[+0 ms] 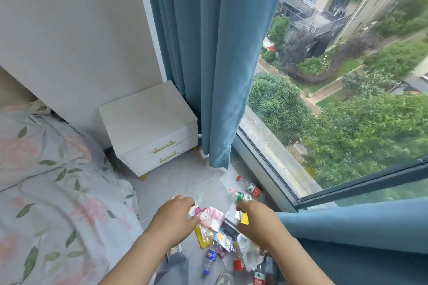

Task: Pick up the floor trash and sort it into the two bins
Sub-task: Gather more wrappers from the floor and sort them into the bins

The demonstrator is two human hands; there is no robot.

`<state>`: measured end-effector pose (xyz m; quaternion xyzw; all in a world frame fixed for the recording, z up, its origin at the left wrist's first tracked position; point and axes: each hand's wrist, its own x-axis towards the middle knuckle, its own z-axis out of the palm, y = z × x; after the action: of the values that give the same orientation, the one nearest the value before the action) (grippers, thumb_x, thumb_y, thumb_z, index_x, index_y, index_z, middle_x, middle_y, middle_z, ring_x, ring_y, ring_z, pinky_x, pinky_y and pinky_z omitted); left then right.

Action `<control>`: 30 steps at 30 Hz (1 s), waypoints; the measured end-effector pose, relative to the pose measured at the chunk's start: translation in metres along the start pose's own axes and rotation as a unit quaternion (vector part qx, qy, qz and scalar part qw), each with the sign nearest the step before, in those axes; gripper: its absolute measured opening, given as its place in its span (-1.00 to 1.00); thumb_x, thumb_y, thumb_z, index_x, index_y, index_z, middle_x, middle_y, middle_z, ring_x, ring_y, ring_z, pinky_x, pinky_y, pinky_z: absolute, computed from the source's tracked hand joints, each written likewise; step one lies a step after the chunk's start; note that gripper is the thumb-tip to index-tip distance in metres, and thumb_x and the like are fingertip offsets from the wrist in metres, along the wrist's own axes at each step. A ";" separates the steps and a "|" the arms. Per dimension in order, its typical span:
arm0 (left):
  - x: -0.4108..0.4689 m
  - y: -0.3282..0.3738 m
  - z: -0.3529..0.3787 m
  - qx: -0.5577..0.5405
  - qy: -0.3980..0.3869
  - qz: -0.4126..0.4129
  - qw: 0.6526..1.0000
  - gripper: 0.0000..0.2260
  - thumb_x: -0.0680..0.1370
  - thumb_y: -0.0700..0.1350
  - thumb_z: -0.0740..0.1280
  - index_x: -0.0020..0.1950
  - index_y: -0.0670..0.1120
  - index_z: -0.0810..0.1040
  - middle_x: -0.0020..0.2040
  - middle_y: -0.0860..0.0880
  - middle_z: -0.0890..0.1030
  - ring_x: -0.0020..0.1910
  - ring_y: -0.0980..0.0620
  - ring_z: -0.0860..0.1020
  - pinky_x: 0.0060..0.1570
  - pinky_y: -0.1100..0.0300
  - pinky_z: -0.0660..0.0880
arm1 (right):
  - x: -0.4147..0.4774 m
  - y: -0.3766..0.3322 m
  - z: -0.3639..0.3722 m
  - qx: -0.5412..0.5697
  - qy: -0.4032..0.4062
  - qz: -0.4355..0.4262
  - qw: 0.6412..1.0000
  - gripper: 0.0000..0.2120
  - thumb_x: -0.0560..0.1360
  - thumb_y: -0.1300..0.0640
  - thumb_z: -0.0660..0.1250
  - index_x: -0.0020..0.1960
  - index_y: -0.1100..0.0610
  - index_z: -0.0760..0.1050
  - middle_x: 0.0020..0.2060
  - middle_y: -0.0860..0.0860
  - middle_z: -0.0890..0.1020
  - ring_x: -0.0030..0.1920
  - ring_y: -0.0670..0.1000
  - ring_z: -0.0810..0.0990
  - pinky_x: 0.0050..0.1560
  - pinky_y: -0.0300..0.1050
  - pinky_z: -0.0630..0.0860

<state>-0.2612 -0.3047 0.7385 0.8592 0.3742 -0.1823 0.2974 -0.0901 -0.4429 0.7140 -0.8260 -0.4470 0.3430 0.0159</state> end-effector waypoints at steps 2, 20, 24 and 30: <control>0.020 -0.016 -0.008 0.006 -0.013 0.006 1.000 -0.66 0.58 0.05 0.21 0.32 -0.03 0.44 0.28 -0.01 0.48 0.22 0.02 0.49 0.20 0.17 0.43 | 0.015 -0.008 0.003 0.011 -0.001 0.021 1.000 -0.61 0.51 0.09 0.25 0.33 0.02 0.43 0.22 -0.03 0.55 0.19 0.00 0.52 0.07 -0.16 0.43; 0.204 -0.115 0.090 0.033 -0.119 -0.033 0.992 -0.63 0.55 -0.01 0.21 0.34 -0.08 0.40 0.29 -0.08 0.46 0.20 -0.08 0.49 0.10 0.16 0.43 | 0.167 0.040 0.090 0.019 -0.032 0.144 0.989 -0.64 0.46 0.15 0.25 0.26 0.07 0.44 0.12 0.03 0.55 0.09 0.10 0.55 0.01 -0.04 0.51; 0.238 -0.138 0.144 0.038 -0.128 -0.047 0.990 -0.62 0.55 0.00 0.22 0.34 -0.08 0.39 0.29 -0.08 0.46 0.20 -0.07 0.49 0.11 0.14 0.44 | 0.201 0.064 0.138 0.010 -0.037 0.138 0.990 -0.64 0.49 0.11 0.25 0.28 0.07 0.41 0.13 0.03 0.53 0.11 0.09 0.54 -0.03 -0.07 0.47; 0.292 -0.180 0.233 0.046 -0.116 -0.065 0.990 -0.58 0.55 0.02 0.22 0.39 -0.06 0.34 0.31 -0.07 0.43 0.23 -0.07 0.46 0.16 0.14 0.42 | 0.258 0.096 0.226 0.006 -0.049 0.118 0.992 -0.59 0.50 0.03 0.26 0.33 0.06 0.37 0.18 0.01 0.50 0.21 0.06 0.47 0.08 -0.13 0.41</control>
<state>-0.2264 -0.2019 0.3380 0.8189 0.3832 -0.3171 0.2863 -0.0574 -0.3706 0.3669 -0.8551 -0.3445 0.3853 -0.0416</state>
